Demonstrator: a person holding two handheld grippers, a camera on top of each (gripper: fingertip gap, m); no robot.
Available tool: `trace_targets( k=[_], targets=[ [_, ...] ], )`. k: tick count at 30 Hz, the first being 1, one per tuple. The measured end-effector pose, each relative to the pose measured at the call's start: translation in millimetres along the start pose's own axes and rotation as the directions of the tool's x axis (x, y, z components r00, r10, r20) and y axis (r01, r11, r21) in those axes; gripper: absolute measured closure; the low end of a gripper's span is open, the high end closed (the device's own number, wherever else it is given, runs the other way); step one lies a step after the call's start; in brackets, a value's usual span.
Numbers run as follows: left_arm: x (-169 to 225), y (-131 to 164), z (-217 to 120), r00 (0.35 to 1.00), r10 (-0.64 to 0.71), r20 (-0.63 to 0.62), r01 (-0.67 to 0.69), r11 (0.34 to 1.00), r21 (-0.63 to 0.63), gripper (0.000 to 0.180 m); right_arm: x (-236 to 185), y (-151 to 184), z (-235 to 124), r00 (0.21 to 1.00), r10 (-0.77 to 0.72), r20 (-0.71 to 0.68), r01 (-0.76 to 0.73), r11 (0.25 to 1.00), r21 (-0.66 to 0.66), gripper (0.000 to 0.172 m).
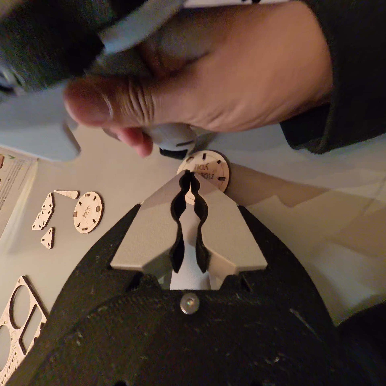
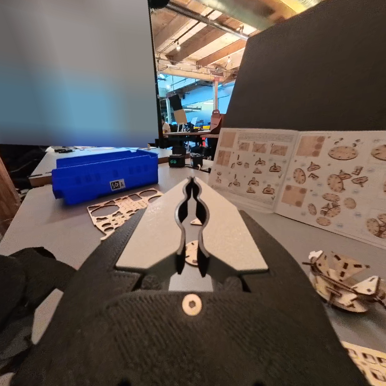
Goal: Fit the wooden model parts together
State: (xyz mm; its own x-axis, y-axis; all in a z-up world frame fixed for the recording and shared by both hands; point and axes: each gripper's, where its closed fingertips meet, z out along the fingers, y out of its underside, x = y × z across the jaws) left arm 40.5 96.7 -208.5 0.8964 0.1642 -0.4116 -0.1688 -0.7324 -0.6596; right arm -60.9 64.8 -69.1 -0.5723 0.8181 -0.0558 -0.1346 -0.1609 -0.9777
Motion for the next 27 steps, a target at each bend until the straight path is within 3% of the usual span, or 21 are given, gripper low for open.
trace_targets(
  k=[3, 10, 14, 19, 22, 24, 27],
  targets=[
    [0.1, -0.1, 0.0, 1.0, 0.002, 0.002, -0.002, 1.0, 0.001, 0.18, 3.7, -26.0, -7.9, 0.999, 0.04, -0.01, -0.038, 0.993, 0.11, 0.172],
    [0.3, -0.3, 0.0, 1.0, 0.003, 0.003, -0.003, 1.0, 0.0, 0.18, -16.0, -27.2, -7.0, 1.0, 0.009, 0.027, -0.013, 0.989, 0.144, 0.172],
    [0.3, -0.3, 0.0, 1.0, 0.004, 0.004, -0.004, 1.0, 0.0, 0.18, -7.0, 2.7, 1.5, 1.0, 0.005, -0.001, -0.005, 1.0, 0.005, 0.172],
    [0.4, -0.5, 0.0, 1.0, 0.006, 0.006, -0.006, 1.0, 0.0, 0.18, 32.2, -49.7, -21.0, 0.986, -0.056, -0.154, 0.081, 0.984, 0.158, 0.172],
    [0.5, -0.6, 0.1, 1.0, 0.006, 0.004, -0.006, 1.0, 0.001, 0.18, 49.3, -47.5, -24.7, 0.985, -0.021, -0.173, 0.041, 0.993, 0.112, 0.172],
    [-0.9, -0.8, 1.3, 1.0, 0.011, 0.007, -0.011, 1.0, 0.001, 0.18, 58.5, -37.2, -24.2, 0.983, -0.011, -0.185, 0.022, 0.998, 0.055, 0.161],
    [-7.7, -1.9, 6.4, 1.0, 0.019, 0.024, -0.019, 1.0, -0.004, 0.18, 65.2, -10.8, -18.3, 0.986, 0.009, -0.165, -0.03, 0.992, -0.119, 0.15]
  ],
)
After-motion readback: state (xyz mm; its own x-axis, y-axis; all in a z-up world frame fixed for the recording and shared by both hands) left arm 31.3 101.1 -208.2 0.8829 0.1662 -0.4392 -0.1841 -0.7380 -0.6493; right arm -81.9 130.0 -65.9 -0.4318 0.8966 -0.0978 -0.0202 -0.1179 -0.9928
